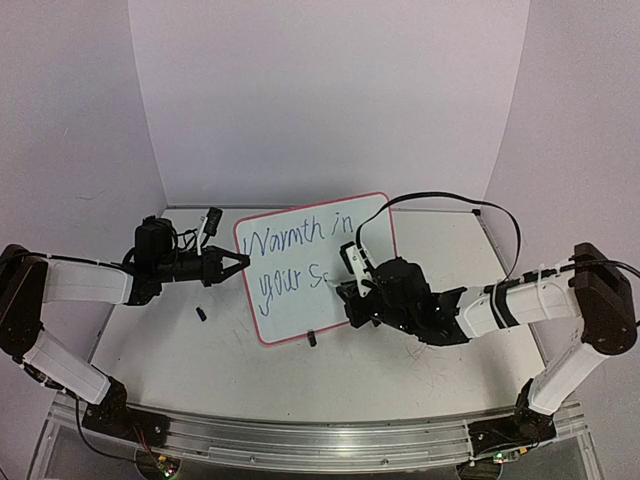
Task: Write a sentence on the whiteboard
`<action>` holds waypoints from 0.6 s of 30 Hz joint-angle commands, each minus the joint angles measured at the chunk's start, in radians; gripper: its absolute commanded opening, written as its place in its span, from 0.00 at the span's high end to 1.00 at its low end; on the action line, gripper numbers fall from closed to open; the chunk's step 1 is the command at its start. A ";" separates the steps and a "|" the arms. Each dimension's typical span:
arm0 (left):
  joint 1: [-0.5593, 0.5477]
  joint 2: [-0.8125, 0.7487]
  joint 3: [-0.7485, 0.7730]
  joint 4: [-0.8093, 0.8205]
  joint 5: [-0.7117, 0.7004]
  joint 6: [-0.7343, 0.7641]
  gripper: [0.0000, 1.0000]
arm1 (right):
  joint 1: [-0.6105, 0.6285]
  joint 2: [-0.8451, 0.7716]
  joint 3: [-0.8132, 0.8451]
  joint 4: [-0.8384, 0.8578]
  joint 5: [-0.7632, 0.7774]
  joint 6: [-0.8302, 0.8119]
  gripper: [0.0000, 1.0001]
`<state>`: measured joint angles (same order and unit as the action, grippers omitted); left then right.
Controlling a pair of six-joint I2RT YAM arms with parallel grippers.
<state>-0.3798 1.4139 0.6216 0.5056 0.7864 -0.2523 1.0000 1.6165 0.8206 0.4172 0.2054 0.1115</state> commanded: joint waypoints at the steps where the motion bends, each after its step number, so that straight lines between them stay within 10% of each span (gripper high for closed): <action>1: 0.002 0.004 0.027 -0.028 -0.059 0.074 1.00 | -0.008 -0.032 -0.011 -0.005 0.038 0.019 1.00; 18: 0.002 0.000 0.026 -0.029 -0.061 0.076 1.00 | -0.032 -0.005 0.040 0.037 0.000 -0.009 1.00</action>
<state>-0.3798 1.4139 0.6216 0.5053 0.7853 -0.2531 0.9749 1.5940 0.8165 0.4244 0.2372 0.1243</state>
